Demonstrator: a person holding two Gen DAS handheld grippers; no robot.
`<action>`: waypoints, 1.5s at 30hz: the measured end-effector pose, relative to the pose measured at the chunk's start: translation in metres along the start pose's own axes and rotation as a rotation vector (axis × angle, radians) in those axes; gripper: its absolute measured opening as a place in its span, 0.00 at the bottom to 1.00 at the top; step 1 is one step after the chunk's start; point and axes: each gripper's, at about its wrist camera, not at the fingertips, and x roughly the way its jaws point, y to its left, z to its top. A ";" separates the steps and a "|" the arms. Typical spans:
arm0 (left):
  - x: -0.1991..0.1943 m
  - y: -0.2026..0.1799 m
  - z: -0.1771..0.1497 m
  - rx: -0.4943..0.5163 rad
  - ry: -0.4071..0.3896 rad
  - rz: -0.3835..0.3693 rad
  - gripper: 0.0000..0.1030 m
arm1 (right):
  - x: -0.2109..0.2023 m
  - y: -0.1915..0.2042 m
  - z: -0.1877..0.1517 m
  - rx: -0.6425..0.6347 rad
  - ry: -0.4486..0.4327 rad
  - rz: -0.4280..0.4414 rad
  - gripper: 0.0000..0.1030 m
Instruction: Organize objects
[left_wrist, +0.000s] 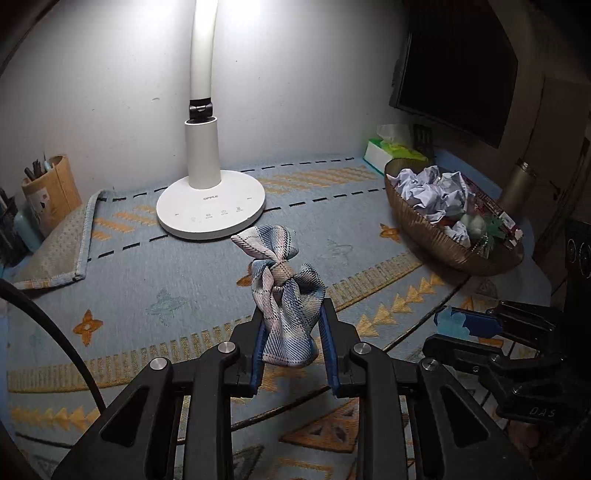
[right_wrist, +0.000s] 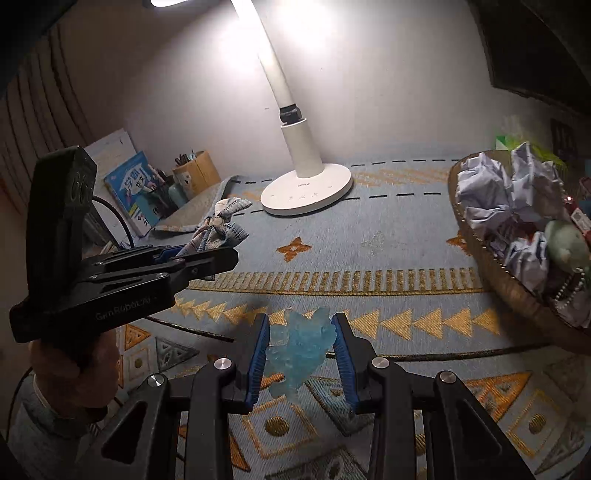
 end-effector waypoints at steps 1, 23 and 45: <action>-0.005 -0.010 0.006 0.006 -0.015 -0.018 0.22 | -0.017 -0.005 0.003 0.000 -0.020 -0.015 0.33; 0.080 -0.178 0.099 0.089 0.048 -0.358 0.46 | -0.109 -0.184 0.051 0.342 -0.130 -0.298 0.67; 0.021 -0.054 0.049 -0.184 0.008 -0.491 0.47 | -0.093 -0.087 0.036 0.196 -0.072 -0.183 0.67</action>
